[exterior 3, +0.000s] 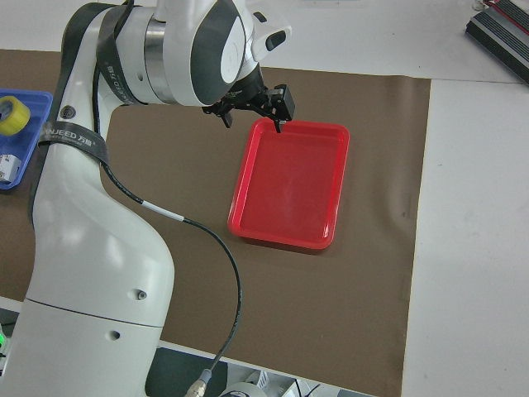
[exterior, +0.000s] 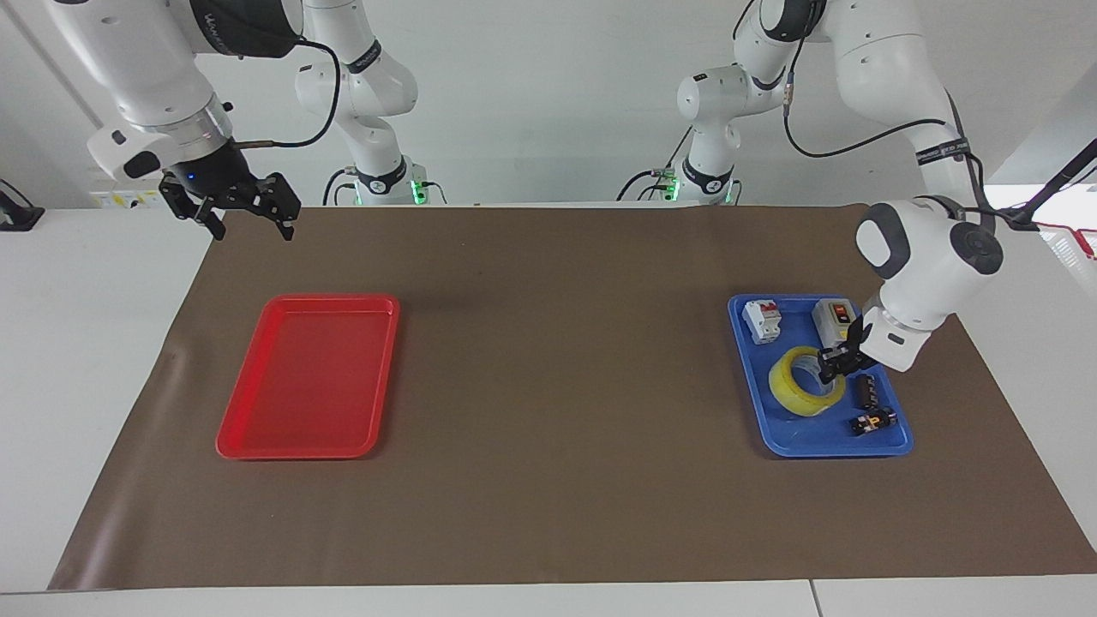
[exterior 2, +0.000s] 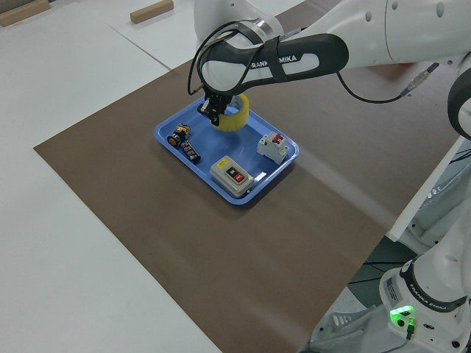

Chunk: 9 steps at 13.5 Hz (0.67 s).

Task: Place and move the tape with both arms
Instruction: 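Grasp the yellow tape roll with the left gripper, then carry the tape with the left gripper and set it on the table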

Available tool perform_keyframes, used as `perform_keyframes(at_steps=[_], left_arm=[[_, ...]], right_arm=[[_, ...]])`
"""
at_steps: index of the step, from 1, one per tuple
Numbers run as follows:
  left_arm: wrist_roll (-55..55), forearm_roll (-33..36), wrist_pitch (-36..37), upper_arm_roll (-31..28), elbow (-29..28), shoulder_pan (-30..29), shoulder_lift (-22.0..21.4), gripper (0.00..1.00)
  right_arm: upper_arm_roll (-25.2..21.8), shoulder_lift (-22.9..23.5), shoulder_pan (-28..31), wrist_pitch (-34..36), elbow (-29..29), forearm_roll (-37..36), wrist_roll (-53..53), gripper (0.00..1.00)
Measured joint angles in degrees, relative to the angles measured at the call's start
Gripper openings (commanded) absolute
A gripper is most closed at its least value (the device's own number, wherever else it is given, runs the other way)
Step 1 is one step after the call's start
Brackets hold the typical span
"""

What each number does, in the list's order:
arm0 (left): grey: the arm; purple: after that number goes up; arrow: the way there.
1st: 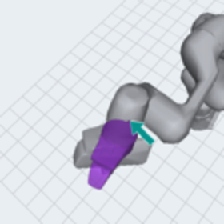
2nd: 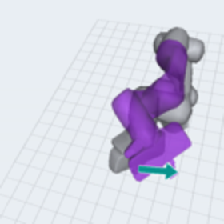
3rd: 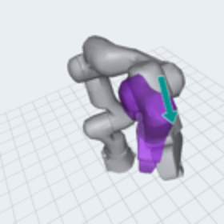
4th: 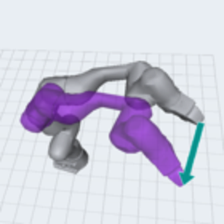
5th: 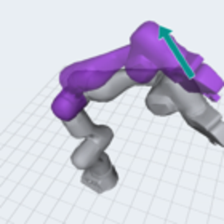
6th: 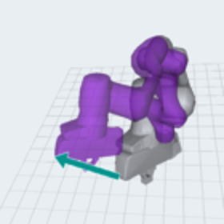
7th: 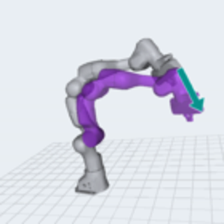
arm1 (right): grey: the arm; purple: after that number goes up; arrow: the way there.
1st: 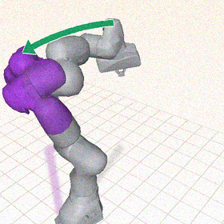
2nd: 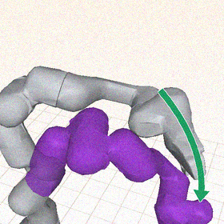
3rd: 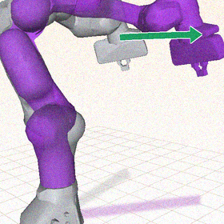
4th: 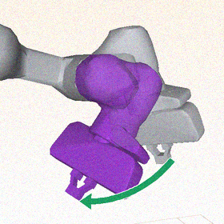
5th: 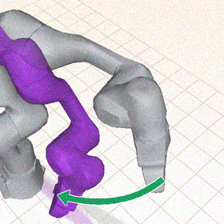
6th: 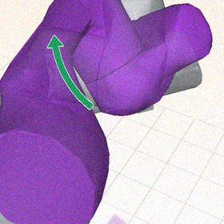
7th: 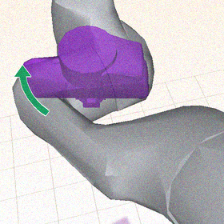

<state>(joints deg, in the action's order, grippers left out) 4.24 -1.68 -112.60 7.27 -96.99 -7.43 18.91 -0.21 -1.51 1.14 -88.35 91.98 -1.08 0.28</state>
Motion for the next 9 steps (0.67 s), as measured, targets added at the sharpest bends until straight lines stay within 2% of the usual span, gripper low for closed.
perform_keyframes(at_steps=[2,3,6,9], left_arm=[[8.8,0.5,10.9,0.2,8.0,5.6,0.0,0.00],[15.7,0.6,13.1,0.3,10.3,10.2,0.0,0.00],[35.8,0.7,9.7,0.7,11.6,25.9,1.0,0.00],[43.7,0.7,4.0,0.7,10.5,33.8,3.6,0.00]], right_arm=[[0.0,0.0,0.0,0.0,0.0,0.0,0.0,1.00],[0.0,0.0,0.0,0.0,0.0,0.0,0.0,1.00],[0.0,0.0,0.0,0.0,0.0,0.0,0.0,1.00],[0.0,0.0,0.0,0.0,0.0,0.0,0.0,1.00]])
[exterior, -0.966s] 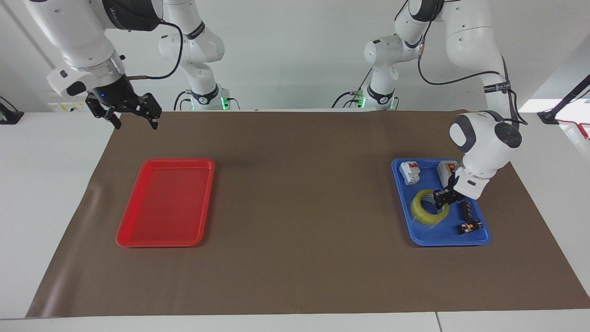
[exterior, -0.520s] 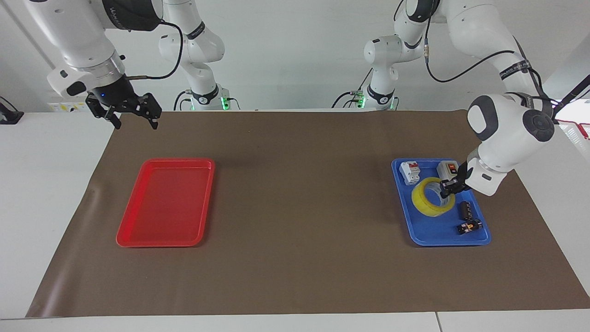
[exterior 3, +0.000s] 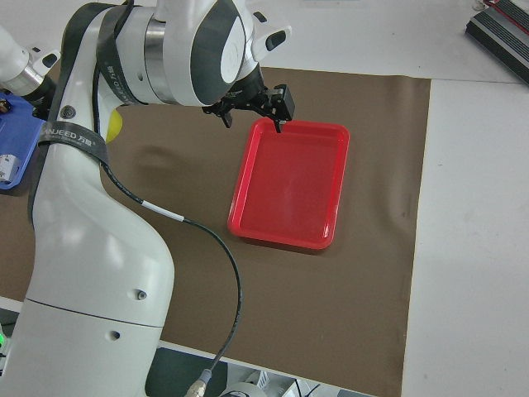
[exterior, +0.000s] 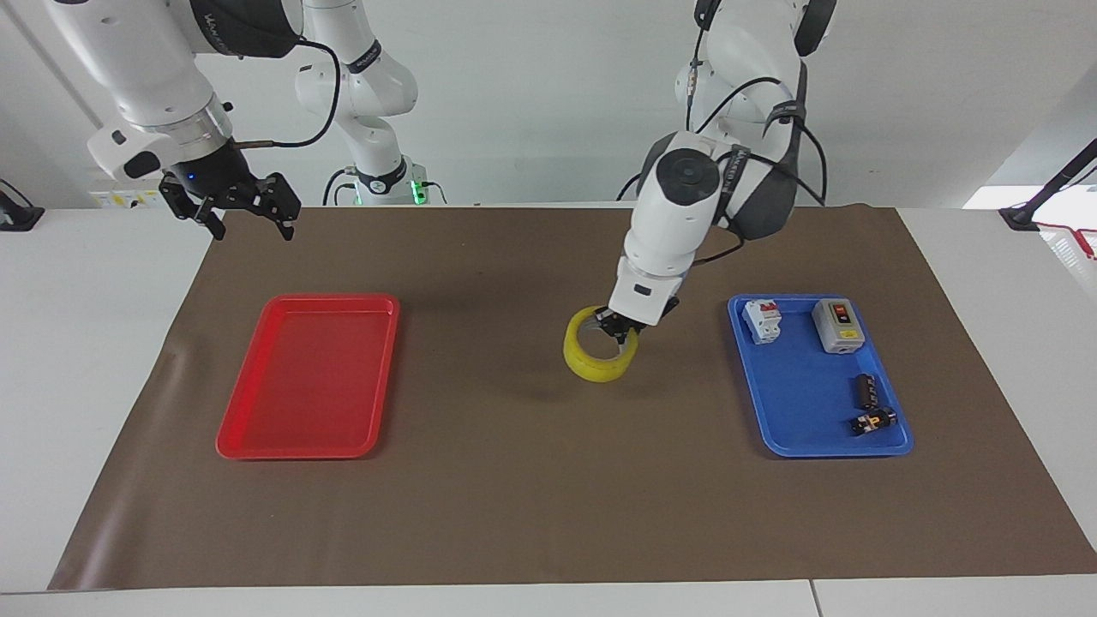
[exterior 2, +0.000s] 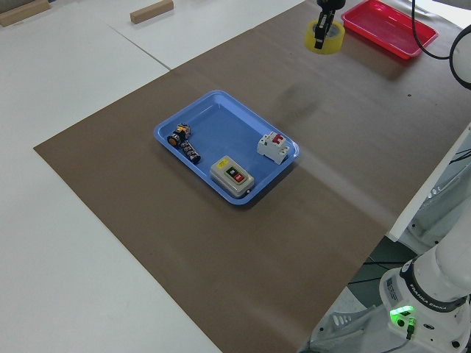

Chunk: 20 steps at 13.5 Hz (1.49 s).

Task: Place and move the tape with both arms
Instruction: 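Carry the tape with the left gripper and set it on the table, then retract the left gripper while the right gripper reaches toward the tape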

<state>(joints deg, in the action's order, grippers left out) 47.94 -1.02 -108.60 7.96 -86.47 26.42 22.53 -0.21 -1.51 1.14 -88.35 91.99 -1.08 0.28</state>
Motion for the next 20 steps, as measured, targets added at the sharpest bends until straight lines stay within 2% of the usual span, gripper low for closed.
perform_keyframes(at_steps=[4,6,7,8,11,13,16,20], left_arm=[[2.0,0.0,-6.8,-0.2,-1.2,1.9,6.9,0.00],[2.6,0.0,-10.4,-0.2,-2.9,2.0,8.5,0.00],[2.9,0.0,-11.4,-0.2,-4.1,2.2,8.6,0.53],[3.3,0.0,-11.8,-0.3,-4.3,2.5,8.4,1.00],[3.6,0.0,-11.3,-0.4,-3.7,2.6,7.7,1.00],[3.7,0.0,-8.5,-2.1,-1.5,2.0,6.0,1.00],[-2.1,0.0,0.8,-3.7,0.0,-4.1,-3.1,1.00],[-26.3,0.0,17.1,-4.1,-0.2,-17.5,-15.0,1.00]], right_arm=[[0.0,0.0,0.0,0.0,0.0,0.0,0.0,1.00],[0.0,0.0,0.0,0.0,0.0,0.0,0.0,1.00],[0.0,0.0,0.0,0.0,0.0,0.0,0.0,1.00],[0.0,0.0,0.0,0.0,0.0,0.0,0.0,1.00],[0.0,0.0,0.0,0.0,0.0,0.0,0.0,1.00],[0.0,0.0,0.0,0.0,0.0,0.0,0.0,1.00],[0.0,0.0,0.0,0.0,0.1,0.5,0.0,1.00],[0.5,1.0,-2.8,-1.7,0.5,2.7,0.3,1.00]])
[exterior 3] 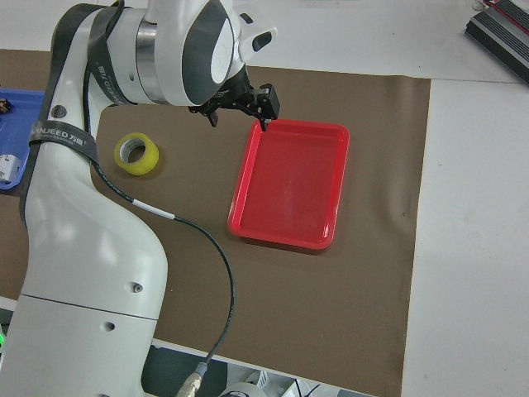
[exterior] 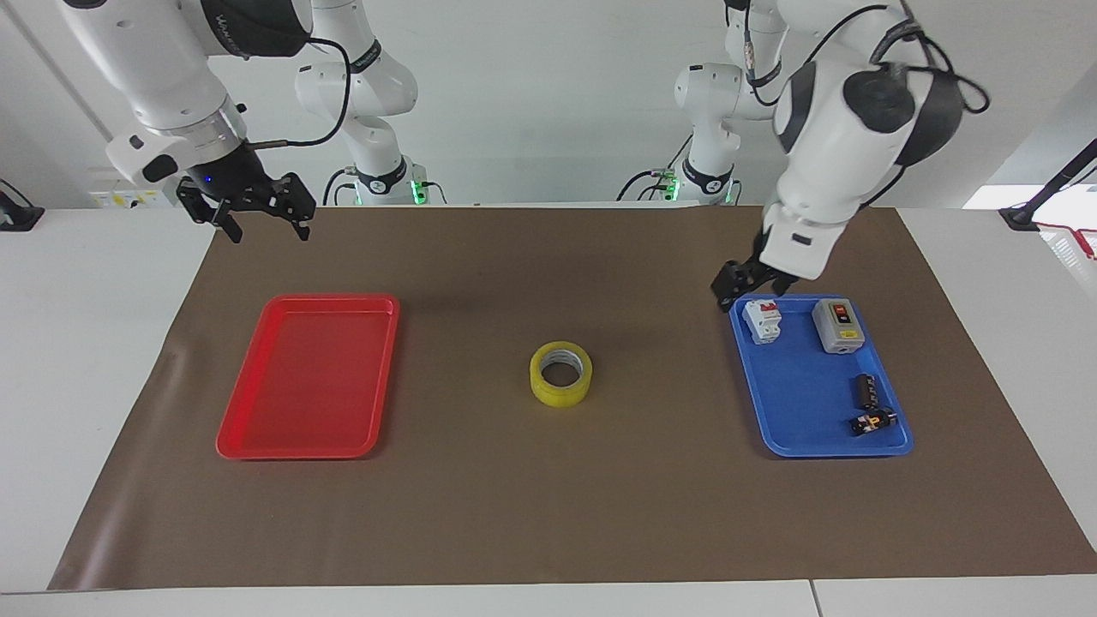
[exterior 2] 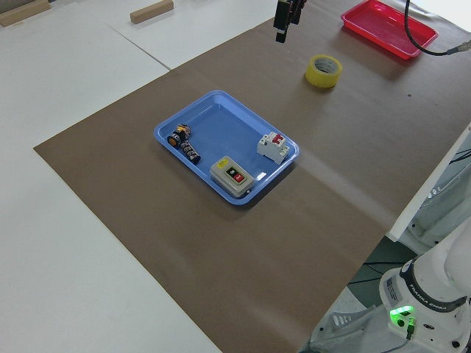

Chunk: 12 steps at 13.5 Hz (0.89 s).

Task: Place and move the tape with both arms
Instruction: 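Retract the left gripper while the right gripper reaches toward the tape, then grasp the yellow tape roll with the right gripper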

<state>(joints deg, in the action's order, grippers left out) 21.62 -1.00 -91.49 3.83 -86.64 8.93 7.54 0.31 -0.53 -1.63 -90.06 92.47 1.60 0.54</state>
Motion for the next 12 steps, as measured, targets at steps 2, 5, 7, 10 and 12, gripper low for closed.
perform_keyframes(at_steps=[2,5,7,10,12], left_arm=[[-8.9,0.0,5.8,-0.1,-0.1,-4.9,-3.8,1.00],[-12.0,0.0,10.8,0.2,-0.3,-6.0,-6.9,1.00],[-12.0,-0.1,11.7,0.5,-1.2,-5.8,-8.2,1.00],[-12.0,-1.9,9.7,-0.8,-4.4,-5.7,-9.8,1.00],[-12.6,-3.1,9.7,-2.4,-4.0,-5.5,-9.6,1.00]], right_arm=[[0.2,4.2,-4.7,-4.0,-0.6,0.3,3.9,1.00],[0.5,13.6,-14.5,-15.6,-0.9,0.3,13.0,1.00],[0.6,18.6,-20.1,-21.3,-1.1,0.0,18.1,1.00],[0.6,24.6,-26.1,-29.9,-1.2,-1.6,24.8,1.00],[0.6,27.7,-27.9,-33.4,-1.2,-1.9,25.4,1.00]])
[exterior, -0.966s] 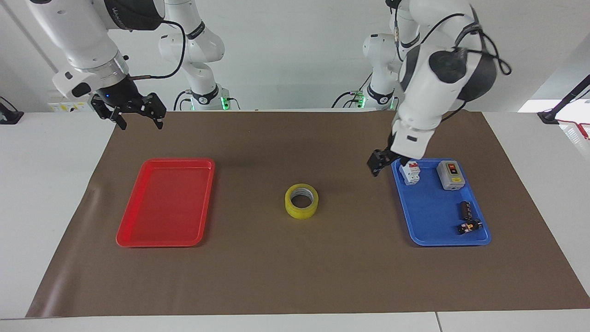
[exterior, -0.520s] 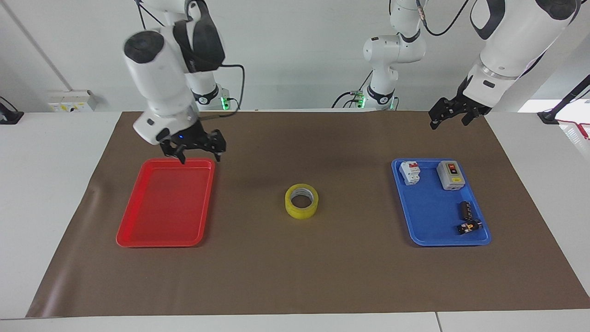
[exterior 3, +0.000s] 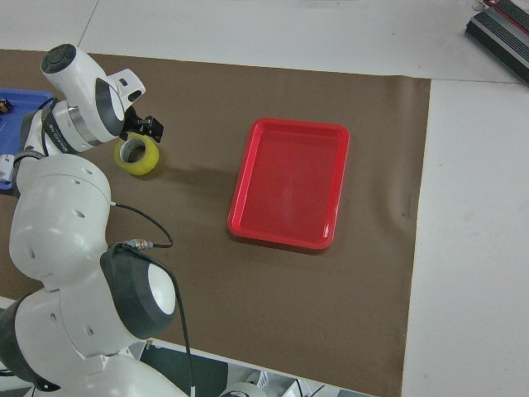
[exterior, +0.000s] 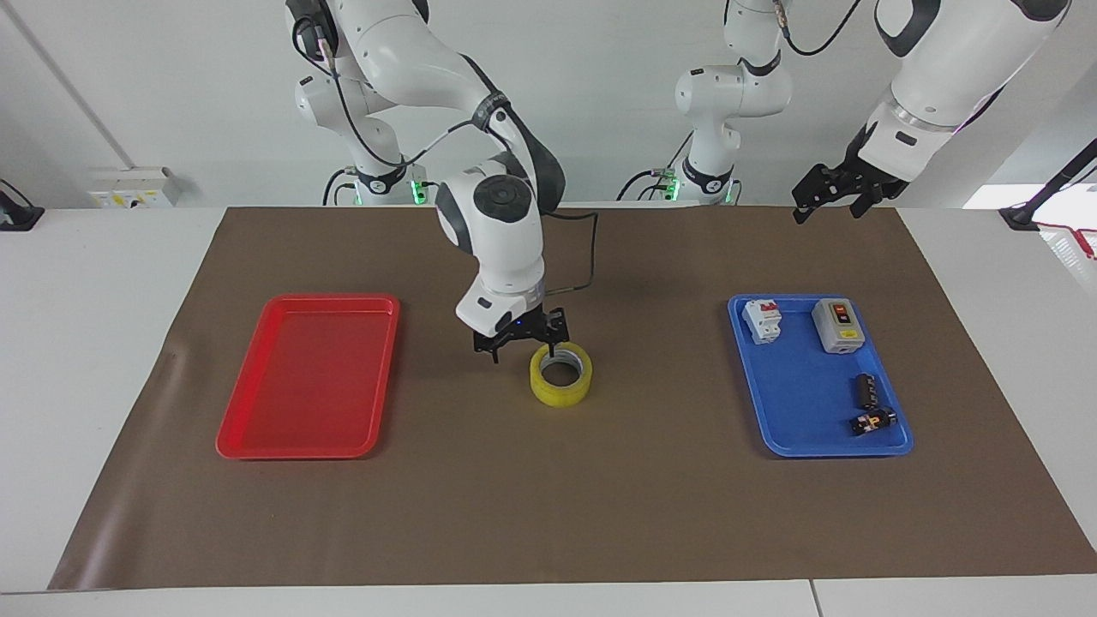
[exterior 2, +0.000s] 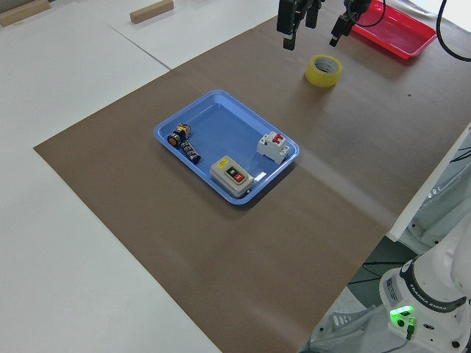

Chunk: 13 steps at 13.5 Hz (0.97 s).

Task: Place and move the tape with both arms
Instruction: 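Grasp the yellow tape roll with the right gripper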

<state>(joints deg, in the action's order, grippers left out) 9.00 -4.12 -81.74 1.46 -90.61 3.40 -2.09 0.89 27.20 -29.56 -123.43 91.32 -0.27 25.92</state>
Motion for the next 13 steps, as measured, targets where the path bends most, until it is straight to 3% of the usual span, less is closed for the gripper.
perform_keyframes(at_steps=[3,4,5,6,13], left_arm=[[-0.6,-0.1,-0.2,-0.3,0.4,0.7,0.0,1.00],[-0.6,-0.1,-0.6,-0.3,0.4,1.0,0.1,1.00],[-0.6,-0.1,-0.8,-0.4,0.4,1.3,0.1,1.00],[-0.6,-0.1,-0.9,-0.4,0.4,1.5,0.2,1.00],[-2.5,1.1,-1.0,-0.2,0.4,0.7,0.3,1.00]], right_arm=[[0.0,2.2,-1.0,-4.5,2.5,-0.2,-3.8,1.00],[0.0,2.1,-1.0,-6.5,4.2,-0.2,-5.0,0.90],[0.0,2.1,-1.0,-8.5,5.8,-0.2,-5.9,0.62],[0.0,1.9,-1.1,-10.1,7.2,-0.3,-7.0,0.01],[-0.2,0.7,-1.1,-10.4,9.0,-0.3,-9.6,0.00]])
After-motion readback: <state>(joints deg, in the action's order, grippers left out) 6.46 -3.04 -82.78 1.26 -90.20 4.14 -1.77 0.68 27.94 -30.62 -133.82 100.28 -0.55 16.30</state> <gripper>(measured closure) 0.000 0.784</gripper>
